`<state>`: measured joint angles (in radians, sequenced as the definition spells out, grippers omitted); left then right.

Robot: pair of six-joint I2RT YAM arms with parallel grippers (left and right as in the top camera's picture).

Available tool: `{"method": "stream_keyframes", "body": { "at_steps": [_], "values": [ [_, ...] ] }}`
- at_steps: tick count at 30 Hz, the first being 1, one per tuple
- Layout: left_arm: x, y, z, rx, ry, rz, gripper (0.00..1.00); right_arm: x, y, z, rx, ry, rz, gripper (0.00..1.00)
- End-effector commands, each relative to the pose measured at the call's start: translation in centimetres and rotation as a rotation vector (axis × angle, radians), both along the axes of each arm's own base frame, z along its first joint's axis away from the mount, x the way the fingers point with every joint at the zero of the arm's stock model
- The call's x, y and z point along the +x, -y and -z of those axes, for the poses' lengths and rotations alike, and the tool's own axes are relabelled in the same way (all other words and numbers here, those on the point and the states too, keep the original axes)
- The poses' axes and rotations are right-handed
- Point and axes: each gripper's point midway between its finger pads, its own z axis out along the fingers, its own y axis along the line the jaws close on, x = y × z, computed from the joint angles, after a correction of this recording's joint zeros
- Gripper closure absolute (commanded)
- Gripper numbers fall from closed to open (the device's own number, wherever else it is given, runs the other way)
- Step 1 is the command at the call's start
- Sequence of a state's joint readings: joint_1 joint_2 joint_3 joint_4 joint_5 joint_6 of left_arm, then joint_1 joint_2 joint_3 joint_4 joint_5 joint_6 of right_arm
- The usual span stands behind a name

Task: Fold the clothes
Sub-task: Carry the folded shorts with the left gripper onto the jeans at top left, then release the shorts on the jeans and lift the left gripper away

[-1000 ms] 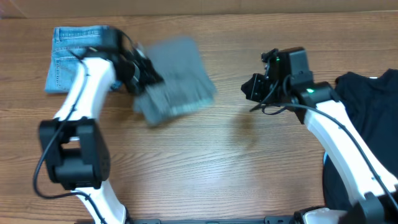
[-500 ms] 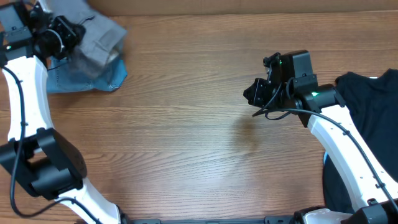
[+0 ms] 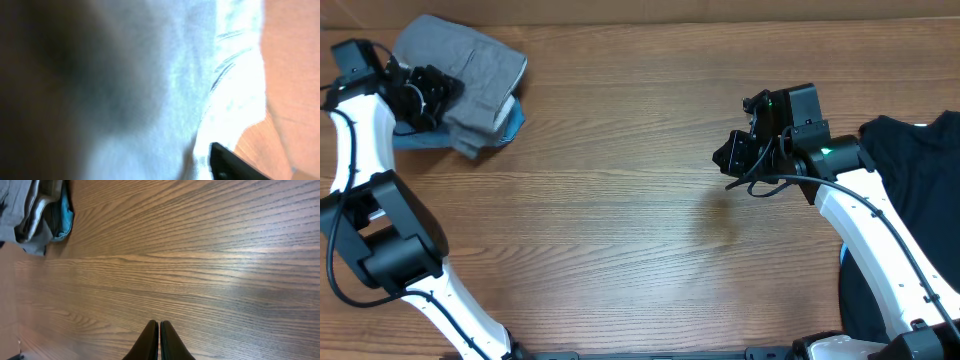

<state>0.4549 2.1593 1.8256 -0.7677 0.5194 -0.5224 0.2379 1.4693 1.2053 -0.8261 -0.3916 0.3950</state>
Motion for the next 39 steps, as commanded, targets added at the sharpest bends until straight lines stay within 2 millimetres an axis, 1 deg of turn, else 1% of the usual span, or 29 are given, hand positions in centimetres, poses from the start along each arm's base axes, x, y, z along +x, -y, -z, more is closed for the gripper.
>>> {"method": "stream_keyframes", "body": {
  "at_steps": [1, 2, 4, 5, 6, 7, 10, 12, 13, 14, 15, 16, 17, 19, 21, 24, 25, 27, 29, 31, 32, 33, 34, 35, 37, 38, 39],
  "values": [
    [-2.4, -3.5, -3.9, 0.041, 0.031, -0.066, 0.12, 0.2, 0.1, -0.3, -0.005, 0.012, -0.002, 0.94],
    [-3.4, -4.2, -4.3, 0.045, 0.019, -0.076, 0.1, 0.2, 0.1, -0.3, -0.005, 0.012, -0.002, 0.94],
    [-5.7, -5.8, -5.3, 0.064, -0.004, -0.093, 0.0, 0.2, 0.1, -0.3, -0.005, 0.012, -0.002, 0.93],
    [-7.0, -6.6, -5.9, 0.077, -0.02, -0.112, 0.0, 0.2, 0.1, -0.3, -0.005, 0.012, -0.002, 0.93],
    [-7.9, -7.2, -6.4, 0.089, -0.024, -0.123, 0.0, 0.2, 0.1, -0.3, -0.005, 0.012, -0.002, 0.93],
    [-8.9, -7.9, -7.3, 0.109, -0.017, -0.127, 0.0, 0.2, 0.1, -0.3, -0.005, 0.013, -0.002, 0.93],
    [-10.3, -8.6, -9.1, 0.14, 0.002, -0.139, 0.0, 0.2, 0.1, -0.3, -0.005, 0.013, -0.002, 0.93],
    [-10.4, -8.7, -10.2, 0.164, 0.029, -0.133, 0.01, 0.2, 0.1, -0.3, -0.005, 0.013, -0.002, 0.93],
    [-10.0, -8.5, -10.5, 0.175, 0.042, -0.125, 0.16, 0.2, 0.1, -0.3, -0.005, 0.013, -0.002, 0.93],
    [-9.5, -8.2, -10.7, 0.187, 0.057, -0.108, 0.46, 0.2, 0.1, -0.3, -0.005, 0.013, -0.002, 0.93],
    [-8.9, -7.7, -10.8, 0.201, 0.071, -0.09, 0.87, 0.2, 0.1, -0.3, -0.005, 0.013, -0.002, 0.93],
    [-8.1, -7.3, -10.7, 0.227, 0.088, -0.055, 0.96, 0.3, 0.1, -0.3, -0.006, 0.013, -0.001, 0.93],
    [-7.4, -7.0, -10.4, 0.262, 0.089, -0.03, 0.96, 0.3, 0.1, -0.3, -0.008, 0.014, 0.001, 0.93],
    [-6.4, -7.1, -8.9, 0.346, 0.032, -0.032, 0.96, 0.3, 0.2, -0.2, -0.011, 0.015, 0.002, 0.93],
    [-5.4, -7.1, -6.6, 0.424, -0.042, -0.031, 0.96, 0.3, 0.2, -0.2, -0.01, 0.014, 0.002, 0.93],
    [-3.9, -6.5, -2.7, 0.483, -0.127, -0.008, 0.96, 0.3, 0.2, -0.2, -0.01, 0.013, 0.002, 0.93],
    [-3.2, -6.0, -1.0, 0.493, -0.151, 0.011, 0.96, 0.3, 0.2, -0.2, -0.01, 0.013, 0.002, 0.93],
    [-2.6, -5.1, 1.4, 0.497, -0.193, 0.04, 0.96, 0.2, 0.2, -0.2, -0.011, 0.009, 0.002, 0.93],
    [-2.6, -4.3, 3.0, 0.5, -0.232, 0.062, 0.96, 0.0, 0.2, 0.0, -0.015, -0.003, 0.002, 0.93],
    [-2.5, -3.7, 3.3, 0.503, -0.239, 0.083, 0.93, -0.2, 0.3, 0.0, -0.016, -0.007, 0.001, 0.93],
    [-2.4, -3.7, 2.8, 0.511, -0.229, 0.091, 0.9, -0.1, 0.4, -0.1, -0.018, -0.002, 0.001, 0.93],
    [-2.3, -3.7, 2.0, 0.519, -0.219, 0.093, 0.83, 0.1, 0.5, -0.2, -0.024, 0.007, 0.004, 0.93],
    [-2.2, -3.8, 0.8, 0.53, -0.199, 0.095, 0.7, 0.3, 0.6, -0.8, -0.039, 0.035, -0.009, 0.93],
    [-2.1, -3.8, -0.7, 0.543, -0.177, 0.097, 0.62, 0.5, 0.7, -1.2, -0.051, 0.059, -0.02, 0.94],
    [-2.0, -3.7, -4.9, 0.58, -0.119, 0.111, 0.52, 1.0, 1.1, -2.8, -0.083, 0.122, -0.027, 0.94],
    [-2.1, -3.3, -7.2, 0.595, -0.081, 0.14, 0.48, 1.2, 1.5, -3.9, -0.106, 0.154, -0.023, 0.94],
    [-2.4, -2.3, -9.7, 0.601, -0.04, 0.183, 0.46, 1.4, 1.9, -4.9, -0.129, 0.187, -0.019, 0.94]
  ]
}}
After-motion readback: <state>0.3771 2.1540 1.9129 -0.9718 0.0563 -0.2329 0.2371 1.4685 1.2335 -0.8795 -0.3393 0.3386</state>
